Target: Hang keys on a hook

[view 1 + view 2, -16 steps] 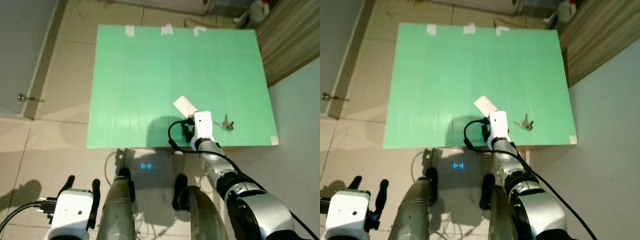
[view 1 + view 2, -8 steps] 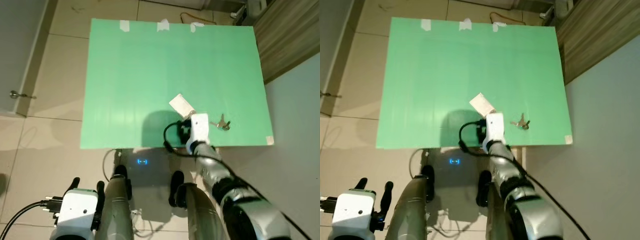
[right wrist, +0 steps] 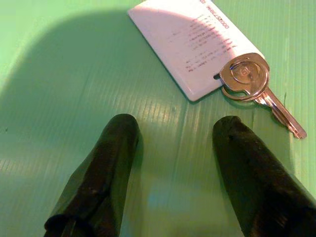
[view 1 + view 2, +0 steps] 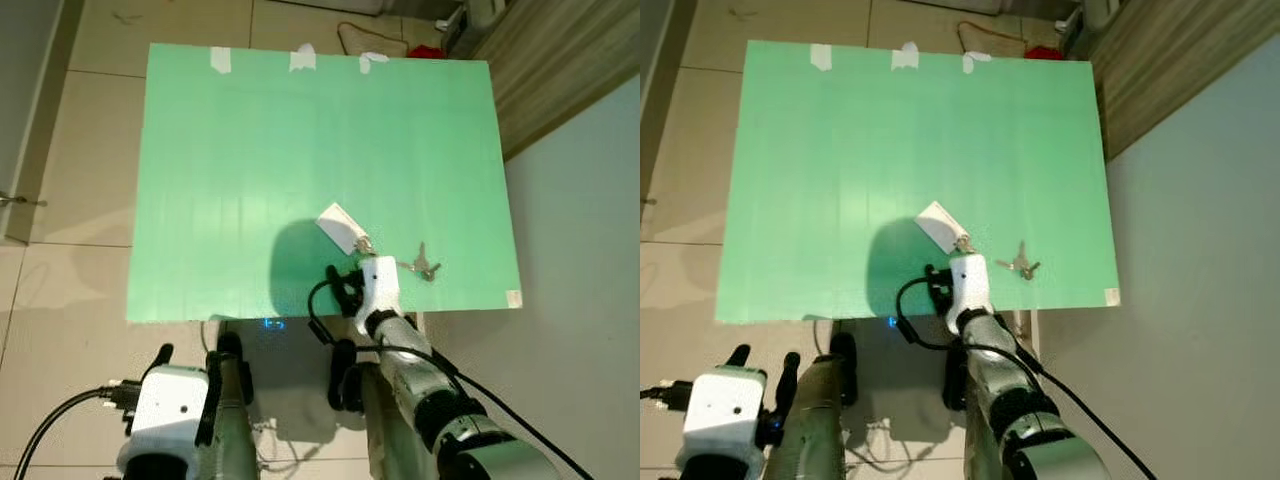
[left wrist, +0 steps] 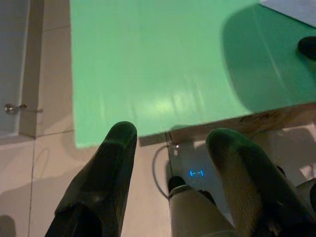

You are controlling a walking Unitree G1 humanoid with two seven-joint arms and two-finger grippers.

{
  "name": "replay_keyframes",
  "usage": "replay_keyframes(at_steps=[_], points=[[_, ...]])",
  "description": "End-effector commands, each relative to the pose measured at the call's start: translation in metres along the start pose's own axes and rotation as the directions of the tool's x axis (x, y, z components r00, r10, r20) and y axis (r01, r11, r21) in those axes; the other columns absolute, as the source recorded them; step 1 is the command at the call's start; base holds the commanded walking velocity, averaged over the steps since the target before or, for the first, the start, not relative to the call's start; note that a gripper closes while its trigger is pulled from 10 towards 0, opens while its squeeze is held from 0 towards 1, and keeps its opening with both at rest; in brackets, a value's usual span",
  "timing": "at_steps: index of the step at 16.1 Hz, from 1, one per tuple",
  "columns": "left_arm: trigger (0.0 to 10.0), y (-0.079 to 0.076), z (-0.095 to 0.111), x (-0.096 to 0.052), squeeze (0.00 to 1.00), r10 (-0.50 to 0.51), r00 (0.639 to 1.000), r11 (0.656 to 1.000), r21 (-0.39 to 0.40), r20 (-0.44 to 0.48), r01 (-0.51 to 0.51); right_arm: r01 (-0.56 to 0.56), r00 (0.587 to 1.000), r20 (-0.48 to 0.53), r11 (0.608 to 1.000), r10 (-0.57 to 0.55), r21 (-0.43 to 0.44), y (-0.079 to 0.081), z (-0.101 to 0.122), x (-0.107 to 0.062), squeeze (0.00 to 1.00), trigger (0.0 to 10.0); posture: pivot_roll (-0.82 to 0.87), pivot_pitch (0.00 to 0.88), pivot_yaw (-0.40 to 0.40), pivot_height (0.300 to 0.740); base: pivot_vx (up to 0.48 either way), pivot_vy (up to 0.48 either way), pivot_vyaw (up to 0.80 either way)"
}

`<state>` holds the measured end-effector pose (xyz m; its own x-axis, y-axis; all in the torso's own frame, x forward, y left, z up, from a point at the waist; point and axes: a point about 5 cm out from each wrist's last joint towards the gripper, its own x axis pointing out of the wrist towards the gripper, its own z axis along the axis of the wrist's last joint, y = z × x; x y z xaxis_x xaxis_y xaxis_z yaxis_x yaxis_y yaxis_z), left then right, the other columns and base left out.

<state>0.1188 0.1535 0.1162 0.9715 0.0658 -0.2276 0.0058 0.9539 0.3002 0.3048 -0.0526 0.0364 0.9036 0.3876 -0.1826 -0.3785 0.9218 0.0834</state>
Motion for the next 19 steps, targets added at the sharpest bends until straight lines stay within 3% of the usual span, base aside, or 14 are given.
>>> replay_keyframes(at_steps=[1, 5, 13, 16, 19], points=[[10.0, -0.001, -0.009, -0.003, 0.00, -0.002, 0.999, 1.000, 0.002, -0.051, 0.002, -0.031, 0.996, -0.088, 0.999, 0.033, 0.020, 0.009, -0.019, -0.007, 0.00, 10.0, 0.37, 0.537, -0.135, 0.740, 0.000, 0.000, 0.00], [10.0, 0.001, -0.010, -0.001, 0.00, 0.009, 0.999, 1.000, 0.009, -0.048, -0.009, -0.045, 0.998, -0.031, 0.999, 0.046, 0.017, 0.011, -0.004, 0.001, 0.00, 10.0, 0.37, 0.534, -0.142, 0.740, 0.000, 0.000, 0.00], [10.0, -0.010, -0.009, 0.008, 0.00, -0.014, 1.000, 1.000, 0.011, -0.016, 0.014, -0.051, 0.995, 0.084, 0.999, 0.050, 0.016, 0.006, 0.031, 0.015, 0.00, 10.0, 0.37, 0.486, -0.157, 0.740, 0.000, 0.000, 0.00], [10.0, -0.010, -0.010, 0.007, 0.00, -0.016, 1.000, 1.000, 0.016, -0.017, 0.016, -0.054, 0.994, 0.098, 0.998, 0.053, 0.015, 0.011, 0.040, 0.021, 0.00, 10.0, 0.38, 0.482, -0.155, 0.740, 0.000, 0.000, 0.00], [10.0, -0.008, -0.011, 0.005, 0.00, -0.017, 1.000, 1.000, 0.025, -0.020, 0.017, -0.069, 0.996, 0.050, 0.998, 0.068, 0.004, 0.022, 0.040, 0.027, 0.00, 10.0, 0.39, 0.496, -0.145, 0.740, 0.000, 0.000, 0.00]])
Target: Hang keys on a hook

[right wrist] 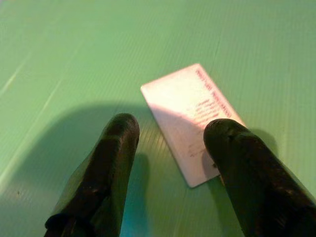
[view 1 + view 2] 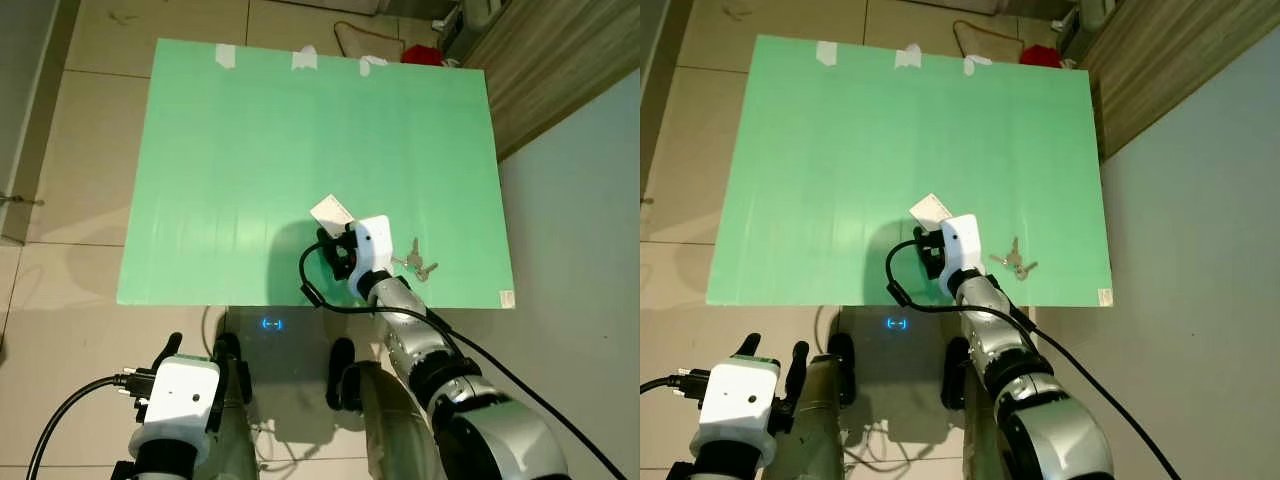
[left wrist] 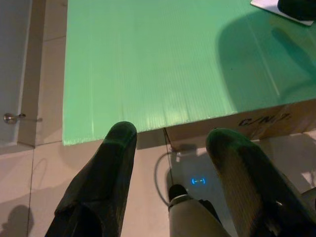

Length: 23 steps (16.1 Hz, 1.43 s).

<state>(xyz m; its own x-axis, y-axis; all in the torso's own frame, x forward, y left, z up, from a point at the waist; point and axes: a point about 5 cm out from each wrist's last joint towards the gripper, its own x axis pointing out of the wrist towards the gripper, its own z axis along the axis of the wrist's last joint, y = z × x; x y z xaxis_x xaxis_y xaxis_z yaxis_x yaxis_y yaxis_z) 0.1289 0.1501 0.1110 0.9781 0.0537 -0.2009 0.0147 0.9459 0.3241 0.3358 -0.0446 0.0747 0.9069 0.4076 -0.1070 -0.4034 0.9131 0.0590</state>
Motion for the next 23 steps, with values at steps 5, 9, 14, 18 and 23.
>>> replay_keyframes(at_steps=[5, 9, 14, 18, 23], points=[[10.0, 0.003, -0.008, -0.006, 0.00, -0.004, 0.999, 1.000, 0.010, -0.054, 0.004, -0.103, 0.977, -0.155, 0.965, 0.143, 0.241, 0.037, -0.016, 0.005, 0.00, 10.0, 0.40, 0.521, -0.138, 0.740, 0.000, 0.000, 0.00], [10.0, 0.003, -0.009, -0.004, 0.00, 0.003, 0.998, 1.000, 0.012, -0.055, -0.003, -0.167, 0.967, -0.144, 0.952, 0.208, 0.257, 0.041, -0.023, -0.001, 0.00, 10.0, 0.38, 0.519, -0.151, 0.740, 0.000, 0.000, 0.00], [10.0, 0.001, -0.008, -0.004, 0.00, -0.002, 0.999, 1.000, 0.003, -0.051, 0.002, -0.300, 0.939, -0.081, 0.911, 0.334, 0.282, 0.049, -0.037, -0.023, 0.00, 10.0, 0.36, 0.513, -0.162, 0.740, 0.000, 0.000, 0.00], [10.0, 0.001, -0.006, 0.001, 0.00, 0.001, 0.999, 1.000, 0.001, -0.038, -0.001, -0.290, 0.956, 0.022, 0.937, 0.291, 0.197, 0.045, -0.013, -0.016, 0.00, 10.0, 0.35, 0.503, -0.161, 0.740, 0.000, 0.000, 0.00], [10.0, -0.007, -0.009, 0.003, 0.00, -0.032, 0.998, 0.999, 0.003, -0.049, 0.032, -0.076, 0.997, 0.027, 0.995, 0.075, 0.059, 0.018, 0.009, 0.003, 0.00, 10.0, 0.36, 0.503, -0.154, 0.740, 0.000, 0.000, 0.00]])
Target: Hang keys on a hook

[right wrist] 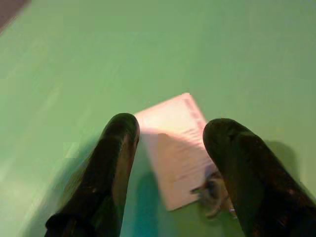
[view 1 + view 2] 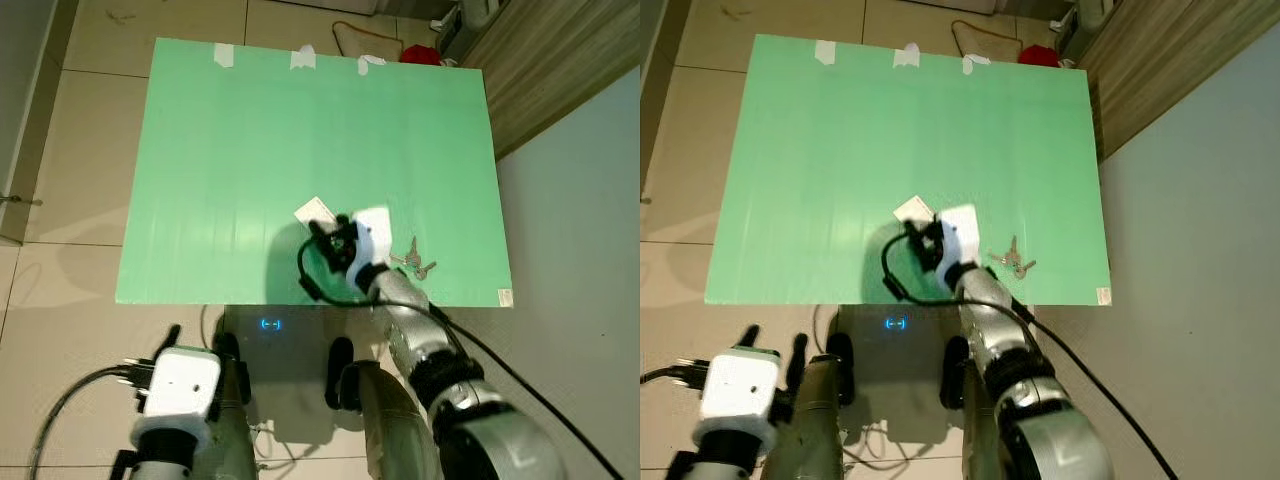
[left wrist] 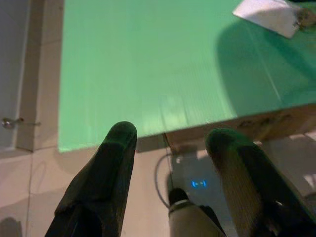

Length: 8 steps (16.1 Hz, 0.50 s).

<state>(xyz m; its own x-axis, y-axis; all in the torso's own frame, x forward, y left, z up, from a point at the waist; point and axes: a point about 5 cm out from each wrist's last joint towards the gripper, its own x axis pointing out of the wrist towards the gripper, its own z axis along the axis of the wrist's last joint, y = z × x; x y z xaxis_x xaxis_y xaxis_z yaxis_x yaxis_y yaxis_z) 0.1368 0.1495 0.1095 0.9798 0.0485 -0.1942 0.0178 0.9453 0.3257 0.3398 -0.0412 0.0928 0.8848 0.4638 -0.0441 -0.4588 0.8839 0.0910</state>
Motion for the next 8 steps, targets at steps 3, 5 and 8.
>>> replay_keyframes(at_steps=[3, 5, 8], points=[[10.0, -0.006, -0.012, -0.007, 0.00, -0.032, 0.997, 0.999, -0.001, -0.068, 0.032, 0.046, 0.996, -0.071, 0.998, -0.048, -0.030, 0.008, -0.014, 0.001, 0.00, 10.0, 0.36, 0.508, -0.155, 0.740, 0.000, 0.000, 0.00], [10.0, -0.006, -0.012, -0.009, 0.00, -0.033, 0.997, 0.999, 0.000, -0.073, 0.033, 0.067, 0.990, -0.117, 0.996, -0.073, -0.054, 0.005, -0.019, 0.001, 0.00, 10.0, 0.38, 0.515, -0.150, 0.740, 0.000, 0.000, 0.00], [10.0, -0.004, -0.014, -0.011, 0.00, -0.028, 0.997, 1.000, 0.003, -0.078, 0.028, 0.095, 0.986, -0.137, 0.995, -0.097, -0.016, 0.004, -0.023, 0.000, 0.00, 10.0, 0.38, 0.507, -0.153, 0.740, 0.000, 0.000, 0.00]])
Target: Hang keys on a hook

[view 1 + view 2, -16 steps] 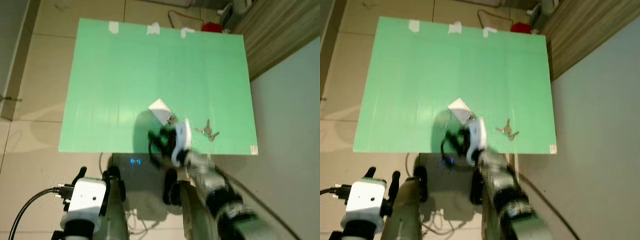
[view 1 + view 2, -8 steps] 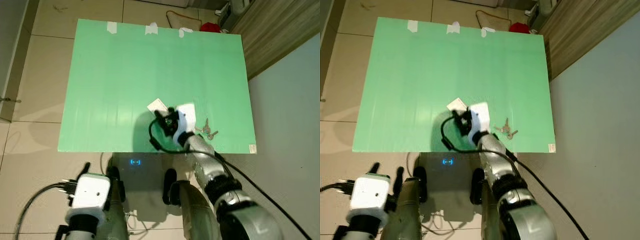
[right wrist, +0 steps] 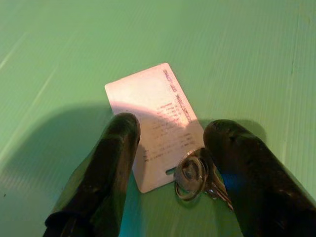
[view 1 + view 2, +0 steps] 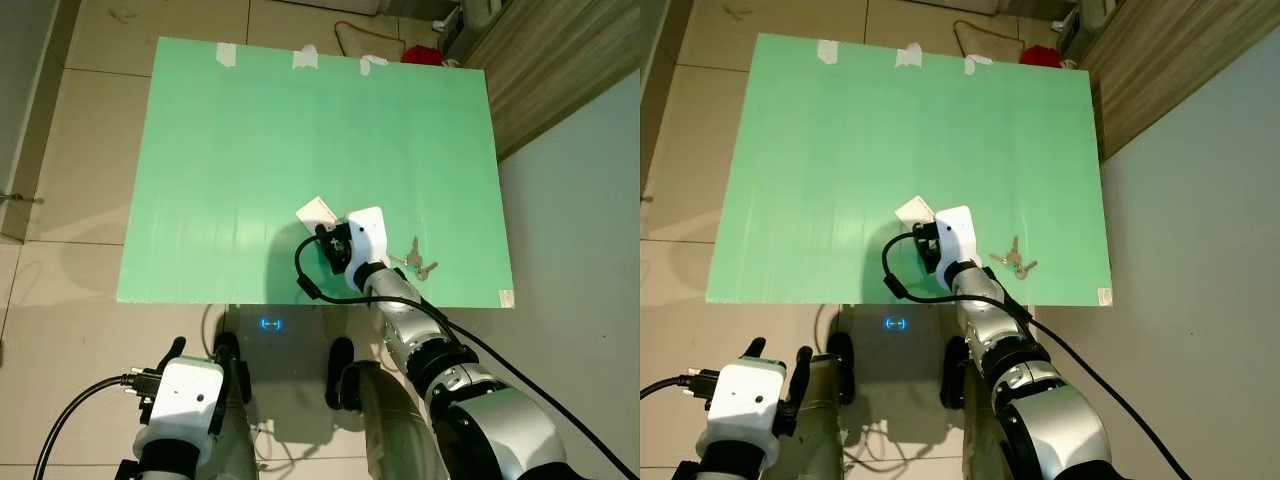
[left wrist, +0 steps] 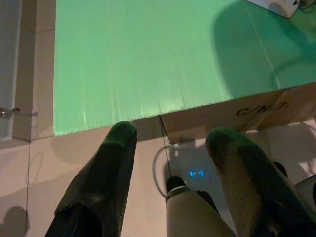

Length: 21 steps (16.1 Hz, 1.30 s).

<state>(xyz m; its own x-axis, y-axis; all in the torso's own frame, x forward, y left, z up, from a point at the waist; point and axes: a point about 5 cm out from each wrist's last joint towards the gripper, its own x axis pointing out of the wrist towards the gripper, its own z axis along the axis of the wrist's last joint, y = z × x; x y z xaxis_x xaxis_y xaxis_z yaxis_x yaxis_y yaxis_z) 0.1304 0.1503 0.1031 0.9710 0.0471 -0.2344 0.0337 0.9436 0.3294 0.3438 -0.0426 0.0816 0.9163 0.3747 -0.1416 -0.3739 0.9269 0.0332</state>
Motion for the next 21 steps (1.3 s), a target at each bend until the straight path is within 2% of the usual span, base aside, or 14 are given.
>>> replay_keyframes(at_steps=[1, 5, 9, 10, 11, 17, 21], points=[[10.0, -0.002, -0.007, -0.006, 0.00, -0.012, 0.999, 1.000, -0.002, -0.041, 0.012, -0.001, 0.998, -0.059, 0.999, 0.004, 0.043, 0.009, -0.016, -0.004, 0.00, 10.0, 0.38, 0.507, -0.153, 0.740, 0.000, 0.000, 0.00], [10.0, -0.004, -0.006, -0.003, 0.00, -0.016, 0.999, 1.000, -0.003, -0.033, 0.016, 0.049, 0.991, -0.128, 0.999, -0.050, -0.011, 0.002, -0.033, -0.012, 0.00, 10.0, 0.37, 0.492, -0.153, 0.740, 0.000, 0.000, 0.00], [10.0, -0.005, -0.005, -0.001, 0.00, -0.024, 0.999, 1.000, -0.002, -0.026, 0.024, 0.060, 0.987, -0.149, 0.998, -0.058, 0.006, 0.000, -0.037, -0.014, 0.00, 10.0, 0.37, 0.489, -0.150, 0.740, 0.000, 0.000, 0.00], [10.0, -0.004, -0.005, -0.001, 0.00, -0.024, 0.999, 1.000, -0.003, -0.023, 0.024, 0.065, 0.986, -0.159, 0.997, -0.058, 0.034, 0.000, -0.037, -0.013, 0.00, 7.2, 0.37, 0.491, -0.150, 0.740, 0.000, 0.000, 0.00], [10.0, -0.004, -0.005, -0.001, 0.00, -0.023, 0.999, 1.000, -0.003, -0.024, 0.023, 0.069, 0.985, -0.163, 0.996, -0.059, 0.057, 0.000, -0.037, -0.013, 0.00, 0.0, 0.37, 0.491, -0.150, 0.740, 0.000, 0.000, 0.00], [10.0, -0.005, -0.005, 0.000, 0.00, -0.021, 0.999, 1.000, -0.005, -0.026, 0.021, 0.075, 0.985, -0.161, 0.992, -0.058, 0.101, -0.001, -0.036, -0.012, 0.00, 0.0, 0.36, 0.503, -0.155, 0.740, 0.000, 0.000, 0.00], [10.0, -0.004, -0.006, 0.006, 0.00, -0.021, 0.999, 1.000, -0.003, -0.024, 0.021, 0.075, 0.985, -0.163, 0.986, -0.050, 0.150, -0.001, -0.036, -0.012, 0.00, 0.0, 0.35, 0.499, -0.155, 0.740, 0.000, 0.000, 0.00]])
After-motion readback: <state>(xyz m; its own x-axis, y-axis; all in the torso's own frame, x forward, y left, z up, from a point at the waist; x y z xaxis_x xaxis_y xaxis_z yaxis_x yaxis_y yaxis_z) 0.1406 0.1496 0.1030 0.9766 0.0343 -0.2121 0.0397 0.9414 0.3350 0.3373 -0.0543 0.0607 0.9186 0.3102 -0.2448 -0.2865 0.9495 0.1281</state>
